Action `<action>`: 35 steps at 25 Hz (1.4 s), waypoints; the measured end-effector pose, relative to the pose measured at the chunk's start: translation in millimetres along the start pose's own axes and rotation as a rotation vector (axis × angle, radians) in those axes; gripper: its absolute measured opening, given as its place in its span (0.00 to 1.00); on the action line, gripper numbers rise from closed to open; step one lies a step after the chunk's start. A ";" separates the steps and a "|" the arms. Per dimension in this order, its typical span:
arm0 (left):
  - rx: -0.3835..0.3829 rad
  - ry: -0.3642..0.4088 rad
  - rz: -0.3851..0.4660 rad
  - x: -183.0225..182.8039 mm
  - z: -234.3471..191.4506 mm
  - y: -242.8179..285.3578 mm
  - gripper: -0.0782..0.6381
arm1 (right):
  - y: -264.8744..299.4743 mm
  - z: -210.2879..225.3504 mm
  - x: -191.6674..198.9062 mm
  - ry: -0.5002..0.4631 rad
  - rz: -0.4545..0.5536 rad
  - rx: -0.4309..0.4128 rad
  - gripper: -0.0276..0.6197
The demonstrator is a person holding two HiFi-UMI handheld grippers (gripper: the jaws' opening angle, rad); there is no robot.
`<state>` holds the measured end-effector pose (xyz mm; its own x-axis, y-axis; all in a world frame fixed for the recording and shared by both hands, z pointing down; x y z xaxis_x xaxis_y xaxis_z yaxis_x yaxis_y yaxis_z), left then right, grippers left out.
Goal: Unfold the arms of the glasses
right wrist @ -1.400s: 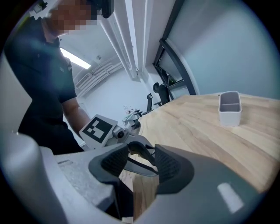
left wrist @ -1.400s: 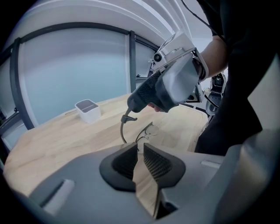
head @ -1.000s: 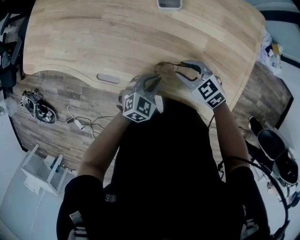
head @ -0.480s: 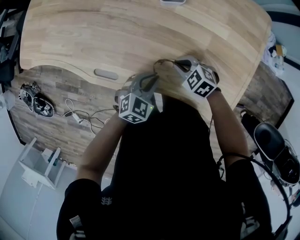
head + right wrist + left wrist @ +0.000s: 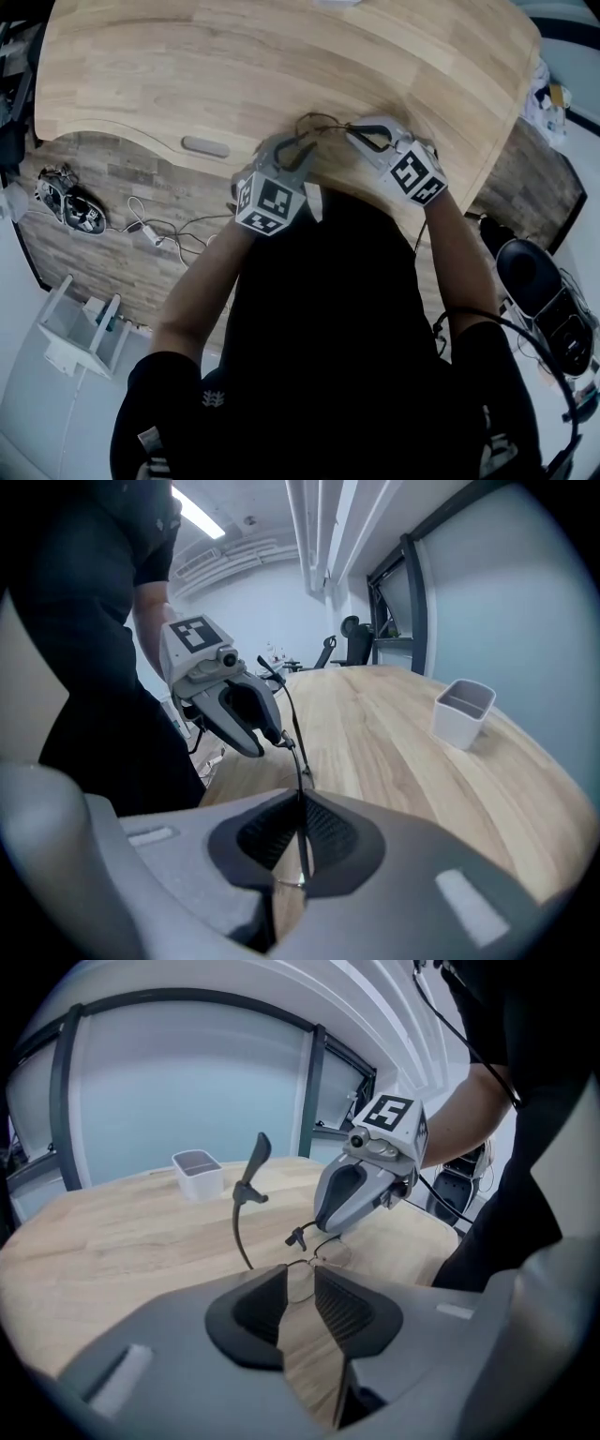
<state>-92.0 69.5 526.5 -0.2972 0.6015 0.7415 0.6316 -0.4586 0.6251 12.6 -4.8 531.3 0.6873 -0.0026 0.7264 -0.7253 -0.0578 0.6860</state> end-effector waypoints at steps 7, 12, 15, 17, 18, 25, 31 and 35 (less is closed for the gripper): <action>0.104 -0.060 0.134 -16.7 5.7 7.5 0.31 | -8.1 -3.5 -1.3 -0.013 0.054 0.003 0.07; 0.183 -0.072 0.178 -28.2 14.8 12.1 0.31 | -10.6 -6.3 1.9 0.004 0.063 -0.006 0.07; 0.188 -0.058 0.189 -35.3 17.7 10.9 0.30 | -14.4 -5.2 2.4 0.021 0.076 0.009 0.08; 0.194 -0.043 0.188 -40.1 21.4 11.6 0.30 | -19.2 -6.4 4.2 0.023 0.081 0.015 0.11; 0.197 -0.036 0.186 -42.1 23.1 12.4 0.29 | -21.9 -6.8 4.3 0.021 0.088 0.020 0.13; 0.230 0.022 0.169 -59.6 42.3 21.0 0.29 | -51.5 -3.4 15.5 0.051 0.118 0.075 0.18; 0.289 0.070 0.141 -74.8 71.9 31.9 0.29 | -87.0 6.9 23.8 0.164 0.183 0.170 0.18; 0.334 0.104 0.135 -87.9 90.9 41.3 0.29 | -102.7 10.1 35.0 0.205 0.190 0.210 0.18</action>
<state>25.3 57.1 465.0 -0.2558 0.4730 0.8431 0.8635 -0.2803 0.4192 111.5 -9.1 485.9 0.5029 0.1665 0.8481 -0.8007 -0.2797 0.5297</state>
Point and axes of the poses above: the fingertips, and each gripper's own axes: y forward along the fingers, z to its right, x out of its underside, the point moved 5 cm from there along -y, backward along the fingers, and after that the axes turned 14 degrees about x, right-handed, at the moved point
